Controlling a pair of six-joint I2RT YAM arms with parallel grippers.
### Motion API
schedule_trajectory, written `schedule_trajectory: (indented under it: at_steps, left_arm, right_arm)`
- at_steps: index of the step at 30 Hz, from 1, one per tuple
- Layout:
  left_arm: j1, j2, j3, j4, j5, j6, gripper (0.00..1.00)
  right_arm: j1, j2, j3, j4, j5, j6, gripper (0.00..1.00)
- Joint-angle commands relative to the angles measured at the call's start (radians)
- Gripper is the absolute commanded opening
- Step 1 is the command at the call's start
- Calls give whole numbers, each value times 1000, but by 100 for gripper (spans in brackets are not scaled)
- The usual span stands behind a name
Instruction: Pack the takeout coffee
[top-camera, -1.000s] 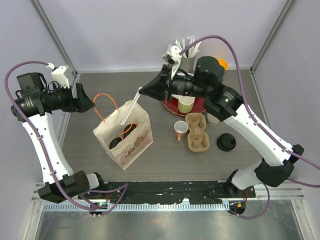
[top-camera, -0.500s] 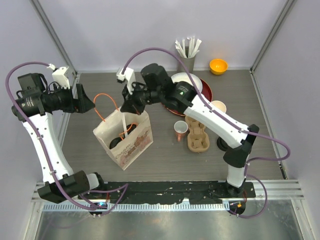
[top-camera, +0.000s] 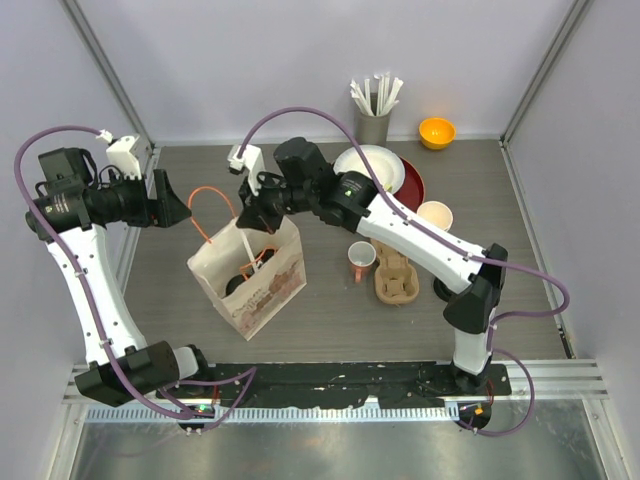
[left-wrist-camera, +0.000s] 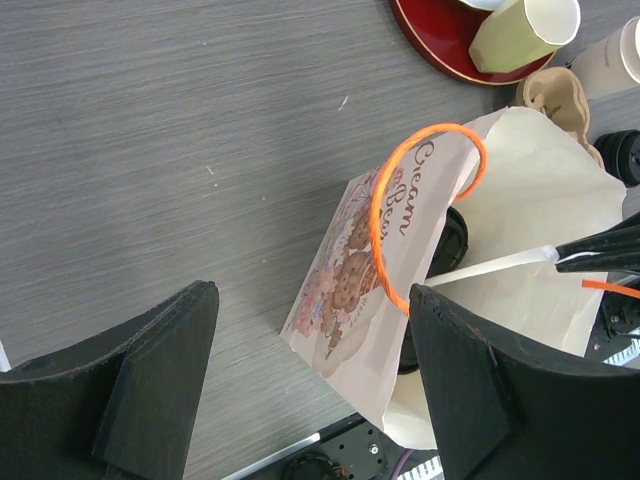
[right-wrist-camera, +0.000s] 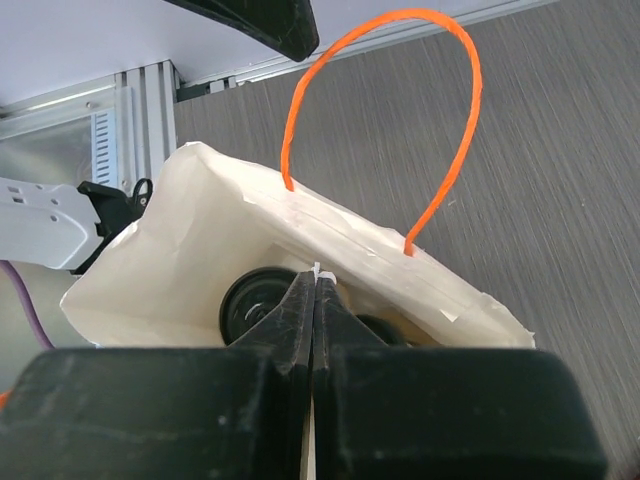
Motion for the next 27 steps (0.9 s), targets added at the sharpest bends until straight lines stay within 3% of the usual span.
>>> schedule_trajectory:
  at_steps: [1,17,27]
  left_arm:
    - [3,-8,0,24,25,16,81]
    - [3,-3,3,22,28,20,81]
    - [3,-3,9,13,28,25,81]
  right_arm:
    - [6,-20,-30,-13,6,-11,1]
    - [6,-112,55,41,39,-6,1]
    - [4,-192,-40,216,78,115,1]
